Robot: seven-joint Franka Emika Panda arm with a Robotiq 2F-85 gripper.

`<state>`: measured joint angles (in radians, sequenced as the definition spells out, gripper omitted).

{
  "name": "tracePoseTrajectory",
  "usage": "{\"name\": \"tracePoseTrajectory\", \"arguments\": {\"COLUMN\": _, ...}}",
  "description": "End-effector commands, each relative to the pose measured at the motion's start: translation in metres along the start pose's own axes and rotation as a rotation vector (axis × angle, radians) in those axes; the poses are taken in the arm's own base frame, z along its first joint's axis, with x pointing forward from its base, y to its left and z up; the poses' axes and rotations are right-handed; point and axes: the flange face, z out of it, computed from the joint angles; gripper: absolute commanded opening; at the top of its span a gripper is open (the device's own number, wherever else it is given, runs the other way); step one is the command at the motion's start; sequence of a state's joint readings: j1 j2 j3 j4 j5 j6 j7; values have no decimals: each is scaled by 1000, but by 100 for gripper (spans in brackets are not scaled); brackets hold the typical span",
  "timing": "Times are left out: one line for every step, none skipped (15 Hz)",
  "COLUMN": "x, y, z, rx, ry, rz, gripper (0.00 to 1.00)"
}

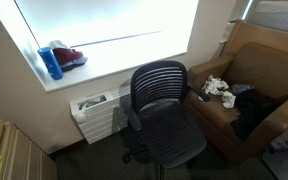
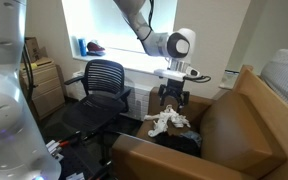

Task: Take the black jumper off the sofa and put it on the back of the black chair

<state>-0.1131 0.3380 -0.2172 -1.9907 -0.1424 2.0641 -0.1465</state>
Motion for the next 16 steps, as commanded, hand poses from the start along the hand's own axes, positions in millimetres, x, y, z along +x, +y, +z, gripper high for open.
{"name": "tracePoseTrajectory", "arguments": {"x": 58, "y": -13, "z": 61, "rx": -43, "ry": 43, "rz": 117, "gripper": 100}}
{"name": "tracePoseTrajectory", "arguments": {"x": 73, "y": -17, "z": 74, "rx": -51, "ry": 67, "rz": 146, "gripper": 100}}
{"name": "tracePoseTrajectory", "arguments": {"x": 85, "y": -20, "z": 82, "rx": -58, "ry": 104, "rz": 177, "gripper": 100}}
{"name": "tracePoseTrajectory", "arguments": {"x": 99, "y": -23, "z": 92, "rx": -69, "ry": 136, "rz": 207, "gripper": 100}}
{"name": "tracePoseTrajectory", "arguments": {"x": 107, "y": -24, "z": 98, "rx": -80, "ry": 131, "rz": 238, "gripper": 100}}
{"name": "tracePoseTrajectory", "arguments": {"x": 110, "y": -26, "z": 102, "rx": -56, "ry": 72, "rz": 259, "gripper": 100}}
{"name": "tracePoseTrajectory", "arguments": {"x": 104, "y": -29, "z": 98, "rx": -27, "ry": 9, "rz": 242, "gripper": 100}}
{"name": "tracePoseTrajectory", "arguments": {"x": 100, "y": -29, "z": 107, "rx": -54, "ry": 68, "rz": 231, "gripper": 100}}
{"name": "tracePoseTrajectory", "arguments": {"x": 103, "y": -31, "z": 108, "rx": -50, "ry": 39, "rz": 235, "gripper": 100}}
{"name": "tracePoseTrajectory", "arguments": {"x": 104, "y": -31, "z": 106, "rx": -49, "ry": 28, "rz": 237, "gripper": 100}}
{"name": "tracePoseTrajectory", "arguments": {"x": 105, "y": -31, "z": 103, "rx": -48, "ry": 26, "rz": 239, "gripper": 100}}
{"name": "tracePoseTrajectory", "arguments": {"x": 109, "y": -30, "z": 105, "rx": -54, "ry": 46, "rz": 255, "gripper": 100}}
{"name": "tracePoseTrajectory", "arguments": {"x": 121, "y": -32, "z": 118, "rx": -60, "ry": 48, "rz": 312, "gripper": 100}}
{"name": "tracePoseTrajectory", "arguments": {"x": 134, "y": -34, "z": 135, "rx": -53, "ry": 76, "rz": 362, "gripper": 100}}
{"name": "tracePoseTrajectory", "arguments": {"x": 144, "y": -36, "z": 145, "rx": -65, "ry": 116, "rz": 401, "gripper": 100}}
{"name": "tracePoseTrajectory", "arguments": {"x": 155, "y": -40, "z": 162, "rx": -73, "ry": 132, "rz": 434, "gripper": 100}}
